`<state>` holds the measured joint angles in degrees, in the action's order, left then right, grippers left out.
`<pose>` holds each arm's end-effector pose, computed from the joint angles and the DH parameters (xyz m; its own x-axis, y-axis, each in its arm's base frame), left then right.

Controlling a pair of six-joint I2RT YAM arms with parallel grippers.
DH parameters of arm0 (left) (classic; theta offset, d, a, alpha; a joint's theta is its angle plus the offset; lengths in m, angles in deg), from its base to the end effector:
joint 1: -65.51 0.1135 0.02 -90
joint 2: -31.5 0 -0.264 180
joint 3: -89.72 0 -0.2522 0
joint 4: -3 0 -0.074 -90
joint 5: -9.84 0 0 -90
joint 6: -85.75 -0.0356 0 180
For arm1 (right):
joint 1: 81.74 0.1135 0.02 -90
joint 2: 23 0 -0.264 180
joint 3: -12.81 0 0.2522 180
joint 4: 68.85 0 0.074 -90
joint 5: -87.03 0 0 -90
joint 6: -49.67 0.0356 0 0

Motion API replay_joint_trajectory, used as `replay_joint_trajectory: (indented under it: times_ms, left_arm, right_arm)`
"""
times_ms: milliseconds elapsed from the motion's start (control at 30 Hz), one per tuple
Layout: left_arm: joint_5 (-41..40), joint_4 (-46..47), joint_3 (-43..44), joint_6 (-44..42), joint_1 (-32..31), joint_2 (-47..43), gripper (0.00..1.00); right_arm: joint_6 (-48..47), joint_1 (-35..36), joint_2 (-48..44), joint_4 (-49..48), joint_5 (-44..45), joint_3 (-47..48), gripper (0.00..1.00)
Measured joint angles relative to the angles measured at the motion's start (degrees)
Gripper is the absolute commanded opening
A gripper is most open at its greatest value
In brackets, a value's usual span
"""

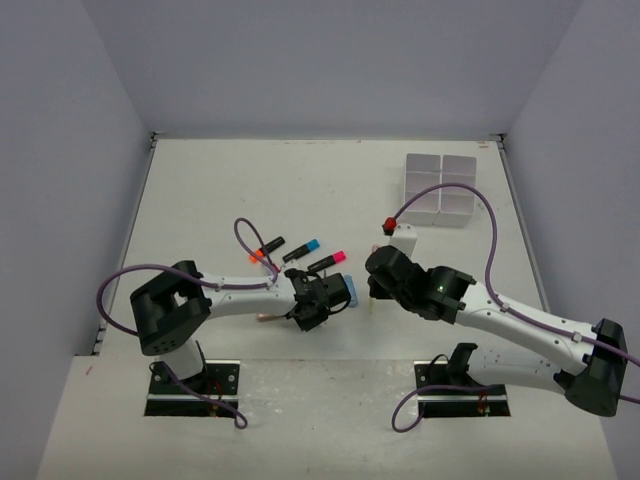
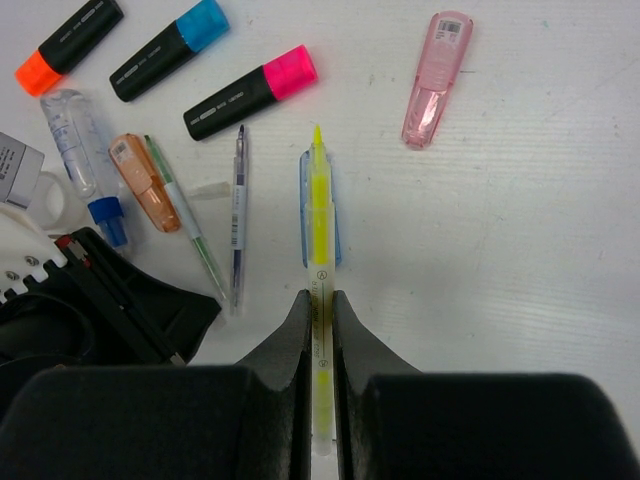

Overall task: Sort the stationery into containers
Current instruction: Close the pen cap on the pen.

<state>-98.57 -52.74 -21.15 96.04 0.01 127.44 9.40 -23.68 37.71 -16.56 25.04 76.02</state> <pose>0.1290 -0.2559 0.1555 -0.7593 -0.5850 -0.2850 -0.5558 0.8108 -0.1835 0.1257 0.1701 0.2742 -0.7104 0.1338 -0.6910 -0.0723 0.9627 0.2608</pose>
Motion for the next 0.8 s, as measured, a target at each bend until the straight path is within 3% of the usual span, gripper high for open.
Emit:
replay_joint_trajectory:
  times_ms: [133, 267, 433, 567, 667, 800]
  left_arm:
    - [0.3, 0.8, 0.0, -0.4, 0.2, 0.1, 0.16]
    - [0.6, 2.0, -0.6, -0.4, 0.2, 0.0, 0.00]
    - [0.6, 3.0, -2.8, -1.3, 0.2, -2.5, 0.00]
    - [-2.2, 1.1, -3.7, -4.2, 0.2, -9.4, 0.00]
    - [-7.3, 5.7, -4.2, -15.0, 0.2, -19.6, 0.00]
    - [-9.4, 21.2, -5.4, -33.1, 0.2, -33.1, 0.00]
  right_arm:
    - [-0.3, 0.0, 0.0, 0.0, 0.0, 0.0, 0.00]
    - [-0.7, 0.0, 0.0, -0.4, 0.0, 0.0, 0.00]
    - [-3.5, 0.0, -3.5, -5.7, -2.7, -3.9, 0.00]
    - [-7.3, 0.0, -10.4, -13.9, -9.1, -10.5, 0.00]
    - [-10.0, -0.1, -17.2, -22.4, -15.6, -16.7, 0.00]
    - [-11.3, 0.0, -22.8, -34.1, -23.7, -23.7, 0.00]
